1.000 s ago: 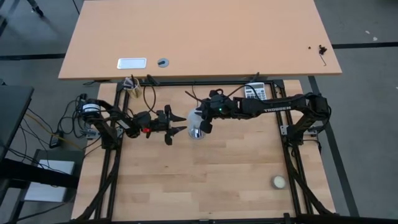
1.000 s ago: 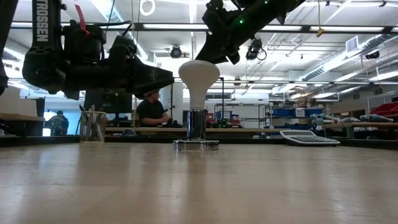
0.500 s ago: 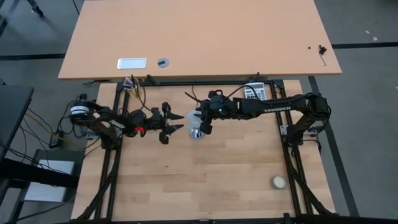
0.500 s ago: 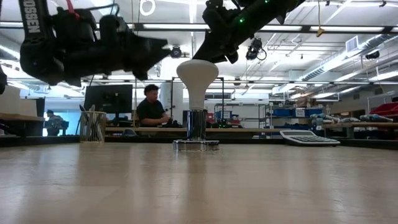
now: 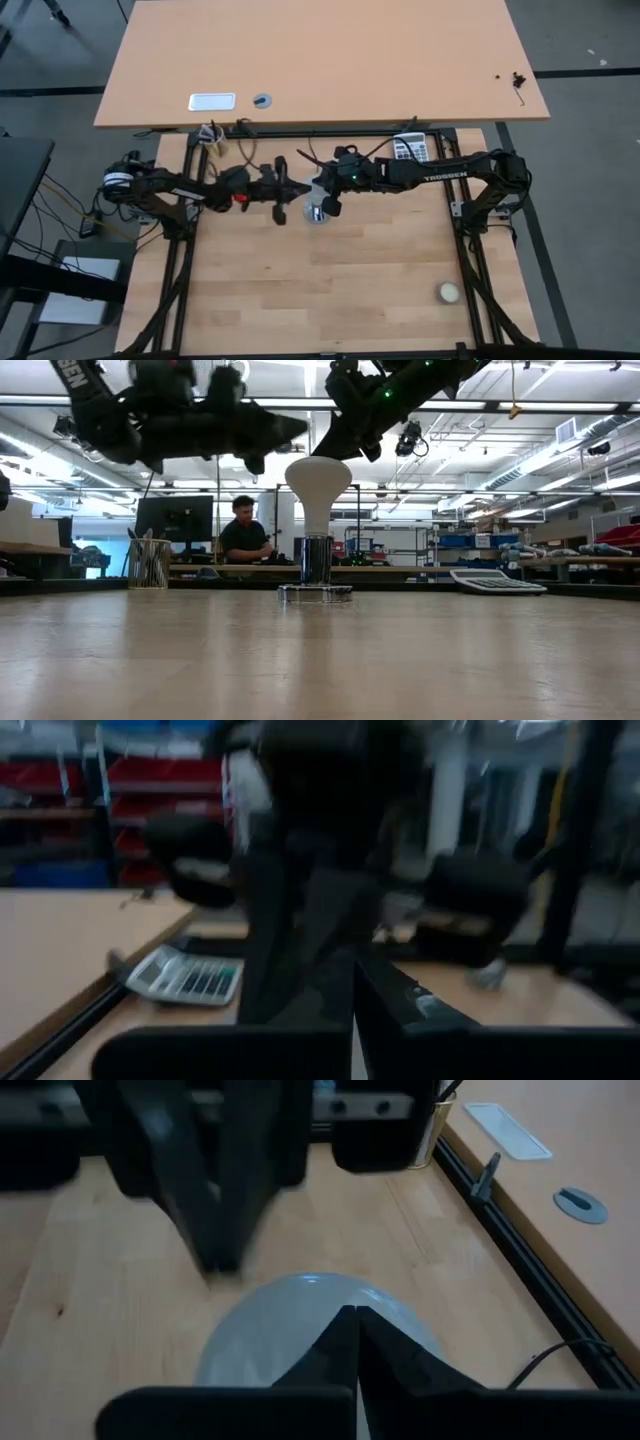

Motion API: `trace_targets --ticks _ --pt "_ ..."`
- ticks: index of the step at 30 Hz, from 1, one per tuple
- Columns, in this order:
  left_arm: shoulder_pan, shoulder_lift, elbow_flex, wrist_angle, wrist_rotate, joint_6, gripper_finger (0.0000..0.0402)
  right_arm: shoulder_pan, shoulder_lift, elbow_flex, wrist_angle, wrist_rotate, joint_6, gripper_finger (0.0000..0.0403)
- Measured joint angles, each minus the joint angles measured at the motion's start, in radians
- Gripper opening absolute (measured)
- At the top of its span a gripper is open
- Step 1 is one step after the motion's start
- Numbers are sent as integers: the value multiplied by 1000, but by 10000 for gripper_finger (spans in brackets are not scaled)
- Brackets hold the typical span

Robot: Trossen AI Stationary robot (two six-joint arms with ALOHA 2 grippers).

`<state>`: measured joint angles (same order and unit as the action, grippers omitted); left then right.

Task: Screw lightbulb
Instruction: Insert the white lightbulb into the silver lamp

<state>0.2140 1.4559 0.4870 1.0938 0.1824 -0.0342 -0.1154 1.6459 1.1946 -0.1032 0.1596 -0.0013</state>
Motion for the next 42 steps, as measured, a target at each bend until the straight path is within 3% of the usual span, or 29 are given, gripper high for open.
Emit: trace_targets --ticks 4,10,17,27,42 --pt "0 0 55 -146 -38 32 10 2 0 0 2 0 2 15" --pt "-1 0 63 -202 -51 38 4 2 0 0 3 0 4 24" --pt "-20 0 63 -228 -72 53 2 2 0 0 10 0 5 14" --pt "-27 -2 65 -245 -91 56 2 2 -25 -2 58 29 4 31" --pt "-27 -5 63 -240 -96 56 1 4 -68 0 -54 25 26 13"
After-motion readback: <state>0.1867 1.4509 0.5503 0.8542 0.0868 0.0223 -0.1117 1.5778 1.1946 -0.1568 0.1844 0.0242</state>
